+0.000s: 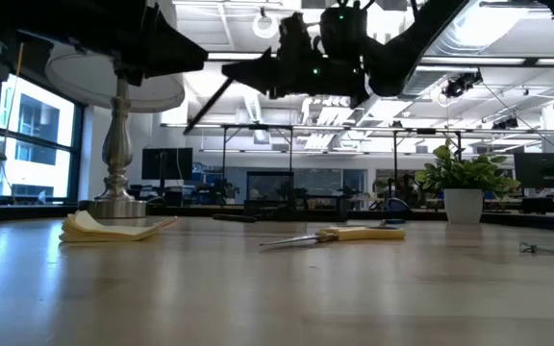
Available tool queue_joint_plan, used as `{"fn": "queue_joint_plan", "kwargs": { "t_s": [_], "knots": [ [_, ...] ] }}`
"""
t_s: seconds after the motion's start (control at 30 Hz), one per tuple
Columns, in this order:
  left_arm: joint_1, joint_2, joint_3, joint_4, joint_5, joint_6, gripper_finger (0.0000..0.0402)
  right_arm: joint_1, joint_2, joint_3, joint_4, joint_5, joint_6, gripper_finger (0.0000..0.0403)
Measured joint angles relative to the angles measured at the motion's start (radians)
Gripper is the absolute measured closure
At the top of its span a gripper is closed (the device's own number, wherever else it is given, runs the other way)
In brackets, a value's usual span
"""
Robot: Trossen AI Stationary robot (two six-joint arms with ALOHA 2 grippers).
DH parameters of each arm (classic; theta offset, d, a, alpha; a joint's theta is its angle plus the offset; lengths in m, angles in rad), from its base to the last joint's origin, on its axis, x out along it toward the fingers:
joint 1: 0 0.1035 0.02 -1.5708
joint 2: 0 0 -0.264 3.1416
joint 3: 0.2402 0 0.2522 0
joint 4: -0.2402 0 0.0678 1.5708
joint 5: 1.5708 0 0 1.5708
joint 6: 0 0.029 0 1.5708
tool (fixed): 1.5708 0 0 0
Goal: Pick and place office supplies into organizer
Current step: Put the bottom pen into the desk organizer
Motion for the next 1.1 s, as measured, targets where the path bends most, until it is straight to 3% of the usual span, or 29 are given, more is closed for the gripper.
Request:
{"fn": "queue_joint_plan", "kwargs": {
  "t_s": [0.27,0.57,0.87,1.1],
  "knots": [
    [0.000,-0.044,0.000,-0.125,-0.050,-0.001,0.0239,-0.162,-0.012,0.000,-0.032,0.146,-0.025,0.0383],
    [0.000,-0.060,0.000,-0.177,-0.090,-0.001,0.0238,-0.316,-0.012,-0.001,-0.076,0.196,-0.003,0.0383],
    [0.000,-0.060,0.000,-0.175,-0.089,-0.005,0.0238,-0.372,-0.011,-0.001,-0.248,0.243,-0.022,0.0380],
    [0.000,-0.060,0.000,-0.169,-0.088,-0.017,0.0238,-0.383,-0.011,-0.001,-0.272,0.245,0.008,0.0357]
  ]
}}
